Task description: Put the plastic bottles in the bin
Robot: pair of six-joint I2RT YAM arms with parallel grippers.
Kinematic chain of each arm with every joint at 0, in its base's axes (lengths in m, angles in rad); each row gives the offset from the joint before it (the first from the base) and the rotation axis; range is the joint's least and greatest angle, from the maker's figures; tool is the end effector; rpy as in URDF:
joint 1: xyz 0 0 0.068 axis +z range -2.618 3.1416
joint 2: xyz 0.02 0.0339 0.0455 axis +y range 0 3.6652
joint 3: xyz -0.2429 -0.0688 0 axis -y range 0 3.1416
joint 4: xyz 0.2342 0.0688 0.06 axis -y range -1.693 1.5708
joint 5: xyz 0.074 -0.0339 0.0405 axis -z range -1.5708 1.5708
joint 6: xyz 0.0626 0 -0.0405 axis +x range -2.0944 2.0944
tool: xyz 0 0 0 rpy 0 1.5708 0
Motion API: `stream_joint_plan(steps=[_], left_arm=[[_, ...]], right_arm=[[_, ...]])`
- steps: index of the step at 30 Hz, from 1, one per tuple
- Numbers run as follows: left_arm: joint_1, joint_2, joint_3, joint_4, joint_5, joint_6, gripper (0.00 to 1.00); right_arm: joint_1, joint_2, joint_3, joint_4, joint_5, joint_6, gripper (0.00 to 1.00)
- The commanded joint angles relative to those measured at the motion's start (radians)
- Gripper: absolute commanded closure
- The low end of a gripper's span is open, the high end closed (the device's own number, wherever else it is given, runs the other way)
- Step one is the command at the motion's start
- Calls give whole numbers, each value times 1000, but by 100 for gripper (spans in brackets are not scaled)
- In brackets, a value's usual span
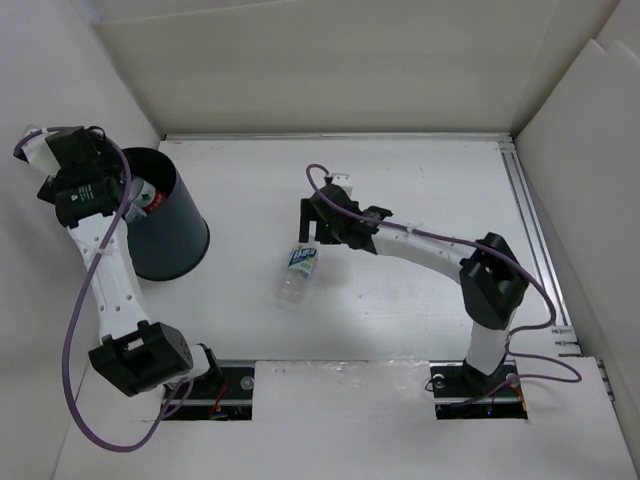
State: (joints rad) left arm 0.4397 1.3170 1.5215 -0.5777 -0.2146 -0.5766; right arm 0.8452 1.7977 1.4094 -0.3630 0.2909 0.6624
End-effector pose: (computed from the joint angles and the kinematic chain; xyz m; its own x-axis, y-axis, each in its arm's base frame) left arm 0.2676 0.1406 0.4056 0.0480 -0.5661 -0.8229 -0.6789 0.5858 -0.4426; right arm 0.2868 0.2963 0.2256 -0.7124 0.0847 -0.6967 -0.1769 0.9390 0.2951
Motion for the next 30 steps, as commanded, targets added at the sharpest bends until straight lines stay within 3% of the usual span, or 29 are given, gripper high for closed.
stream_joint_plan(steps=[1,7,13,15,16,18,20,21,23,28,30], left_arm=[[-16,-48,75,-5,-54,18,0],[-116,-113,75,-14,27,106,0],[-232,-150,55,-14,263,201,0],[-289,-150,35,-14,340,225,0],[-327,-138,35,-14,340,239,0],[-407,-102,6,-1,391,259,0],[-423,-72,-21,13,457,271,0],[-423,-62,-68,47,513,271,0],[-452,-62,-119,97,662,271,0],[-746,-7,-161,156,725,297,0],[-785,19,-191,182,748,288,0]], right_arm=[[32,64,68,-56,28,84,0],[64,190,140,-67,-1,158,0],[75,265,155,-87,-13,218,4],[75,279,132,-67,-25,239,18],[75,279,97,-27,-36,249,38],[75,266,66,5,-36,259,47],[43,256,36,32,-56,259,90],[32,232,36,32,-56,259,100],[-13,200,11,44,-47,243,100],[-150,-1,-91,186,-137,146,100],[-204,-78,-140,267,-186,122,100]])
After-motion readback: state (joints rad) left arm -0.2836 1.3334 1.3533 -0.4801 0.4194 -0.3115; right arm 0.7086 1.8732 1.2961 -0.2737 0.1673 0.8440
